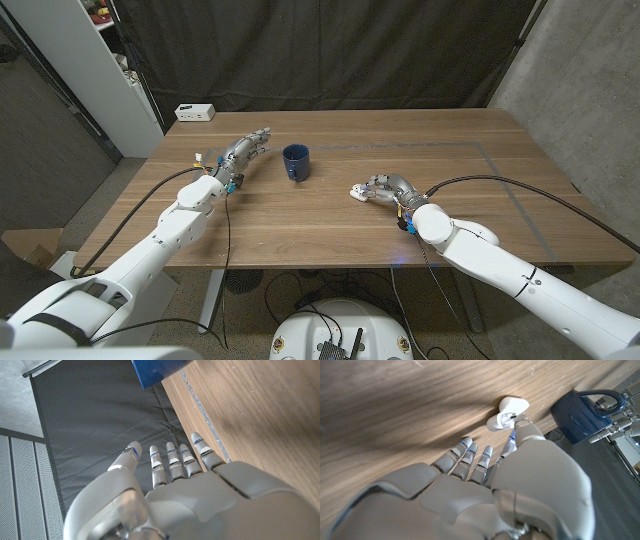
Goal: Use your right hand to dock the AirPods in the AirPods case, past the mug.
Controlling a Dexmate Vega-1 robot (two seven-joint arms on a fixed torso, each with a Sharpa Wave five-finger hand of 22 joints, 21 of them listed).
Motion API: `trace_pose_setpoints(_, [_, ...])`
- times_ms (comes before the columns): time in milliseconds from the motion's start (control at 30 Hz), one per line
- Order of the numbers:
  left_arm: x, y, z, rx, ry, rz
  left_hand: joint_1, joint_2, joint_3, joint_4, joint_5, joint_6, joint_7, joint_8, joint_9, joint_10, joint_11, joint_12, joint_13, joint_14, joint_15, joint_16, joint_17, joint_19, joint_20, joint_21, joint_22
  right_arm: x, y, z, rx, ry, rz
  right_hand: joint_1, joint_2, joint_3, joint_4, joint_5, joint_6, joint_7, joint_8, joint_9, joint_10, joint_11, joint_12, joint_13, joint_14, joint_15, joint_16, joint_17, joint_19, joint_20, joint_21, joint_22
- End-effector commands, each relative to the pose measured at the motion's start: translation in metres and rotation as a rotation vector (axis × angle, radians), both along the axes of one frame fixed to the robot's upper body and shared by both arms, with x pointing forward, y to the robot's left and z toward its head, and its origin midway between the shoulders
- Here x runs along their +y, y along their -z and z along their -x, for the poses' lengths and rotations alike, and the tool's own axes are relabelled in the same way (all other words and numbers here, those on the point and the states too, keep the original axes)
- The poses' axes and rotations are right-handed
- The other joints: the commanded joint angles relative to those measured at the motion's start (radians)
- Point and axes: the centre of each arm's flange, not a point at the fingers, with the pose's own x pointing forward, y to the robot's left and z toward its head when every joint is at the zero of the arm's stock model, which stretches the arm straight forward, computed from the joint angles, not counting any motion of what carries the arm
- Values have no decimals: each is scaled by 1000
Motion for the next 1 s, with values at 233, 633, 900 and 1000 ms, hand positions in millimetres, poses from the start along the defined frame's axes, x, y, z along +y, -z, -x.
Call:
trace_pose_setpoints(233, [-3,2,1,5,-1,-1,-7,-4,-4,0,2,-3,-2,0,3,3,-1,6,3,6,-19,0,1,10,-2,-3,1,-3,9,-5,13,-10,-45,9,13,0,0,-1,5,-4,-5,6,11,-2,1,3,9,-119,6,2,10,1,6,1])
trace_pose_setpoints(633, [-6,3,3,12,-7,-4,-9,-5,-5,0,2,-5,-3,-1,2,3,-1,7,3,7,-19,0,1,11,-1,-5,1,-10,17,-1,34,-7,-60,20,16,0,-8,-1,3,-2,-8,7,5,-2,-2,3,3,-121,4,0,5,1,4,1])
trace_pose_setpoints(900, [-7,3,5,8,-7,-9,-9,-5,-5,-2,2,-4,-3,0,2,4,-2,7,3,6,-18,0,1,11,-1,-6,1,-14,22,0,43,8,-60,27,19,1,-13,-1,2,-3,-10,8,1,-2,-4,4,-1,-121,3,-1,2,3,3,1])
trace_pose_setpoints(1000, [-8,4,6,9,-8,-13,-9,-5,-5,-2,2,-3,-4,0,2,3,-2,7,3,6,-18,0,1,11,-1,-6,1,-14,23,0,43,10,-59,28,20,0,-13,-2,2,-4,-10,8,-1,0,-5,4,-2,-119,3,-1,1,4,2,1])
